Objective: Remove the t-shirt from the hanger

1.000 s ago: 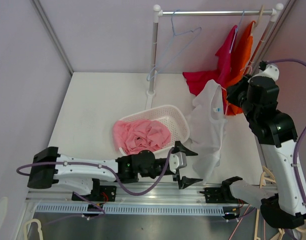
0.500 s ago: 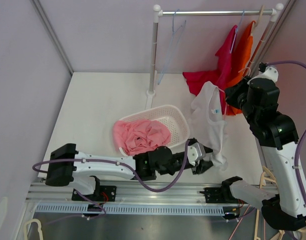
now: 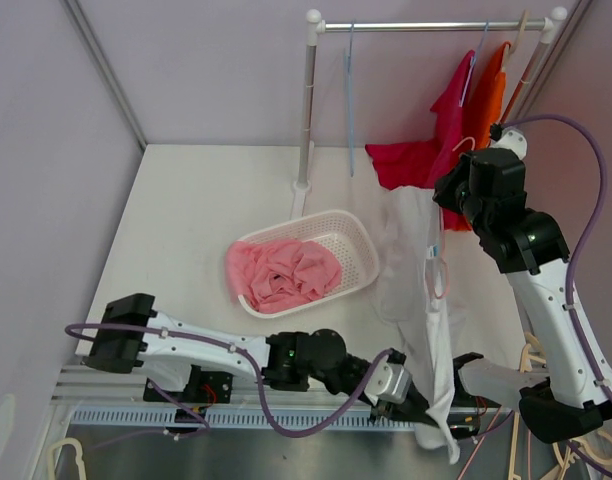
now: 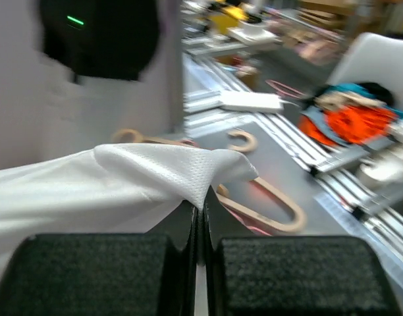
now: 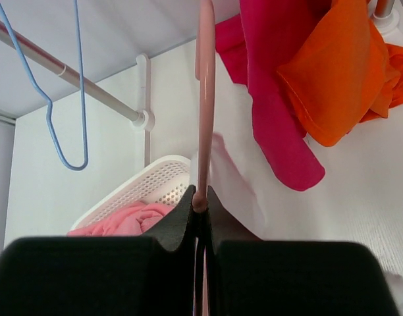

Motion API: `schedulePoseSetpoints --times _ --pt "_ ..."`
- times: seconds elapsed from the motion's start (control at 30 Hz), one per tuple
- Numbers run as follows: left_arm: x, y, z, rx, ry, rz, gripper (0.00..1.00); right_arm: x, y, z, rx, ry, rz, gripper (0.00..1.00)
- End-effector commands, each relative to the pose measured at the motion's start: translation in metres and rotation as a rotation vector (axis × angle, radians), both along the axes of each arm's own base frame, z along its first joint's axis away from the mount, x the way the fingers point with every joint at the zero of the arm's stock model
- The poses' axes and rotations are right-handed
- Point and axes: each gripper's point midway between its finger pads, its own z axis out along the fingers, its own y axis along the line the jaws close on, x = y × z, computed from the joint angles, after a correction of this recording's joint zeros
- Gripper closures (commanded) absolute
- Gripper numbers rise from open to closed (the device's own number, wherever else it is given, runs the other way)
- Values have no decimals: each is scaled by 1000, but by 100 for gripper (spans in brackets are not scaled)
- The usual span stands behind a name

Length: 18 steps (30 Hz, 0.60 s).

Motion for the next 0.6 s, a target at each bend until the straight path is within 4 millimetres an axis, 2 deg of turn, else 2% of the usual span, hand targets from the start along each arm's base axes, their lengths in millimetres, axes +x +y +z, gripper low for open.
schedulePoseSetpoints --times 0.0,0.07,0.13,0.17,0.2,0.23,0.27,0.3,0.33,0.37,0.43,0.47,0.5,0.53,0.57 --pt "-66 29 -8 45 42 -411 99 12 1 22 24 -93 -21 100" --pt "-70 30 -33 137 55 -442 99 10 1 26 13 -90 -9 100" --pt "-54 15 -57 192 26 -330 99 6 2 29 2 -87 12 100" --pt "-33 3 -71 238 36 -212 99 0 7 33 5 -80 56 100" --pt "0 -7 -74 265 90 -108 99 -4 10 34 -1 -69 86 100" --pt "25 -13 -79 285 137 -22 99 -8 13 36 -19 -62 122 100" --pt "52 -16 -81 296 187 62 99 -17 14 26 -40 -10 154 100" --pt "103 -18 -81 299 281 212 99 -21 18 29 -45 9 183 100" --pt "127 -15 -78 287 324 292 99 -25 18 25 -63 39 194 100" --pt "151 -9 -62 250 355 358 99 -36 15 13 -106 107 214 100" --pt "209 6 -53 211 406 557 99 -47 17 8 -140 152 246 100" --pt "225 13 -55 225 417 622 99 -56 14 1 -159 189 255 100" --pt "249 22 -34 180 425 689 99 -62 15 -2 -174 197 272 100" --pt "268 30 -40 210 441 780 99 -71 10 -3 -180 194 267 100" --pt "279 32 -28 193 447 800 99 -77 5 -4 -187 200 260 100"
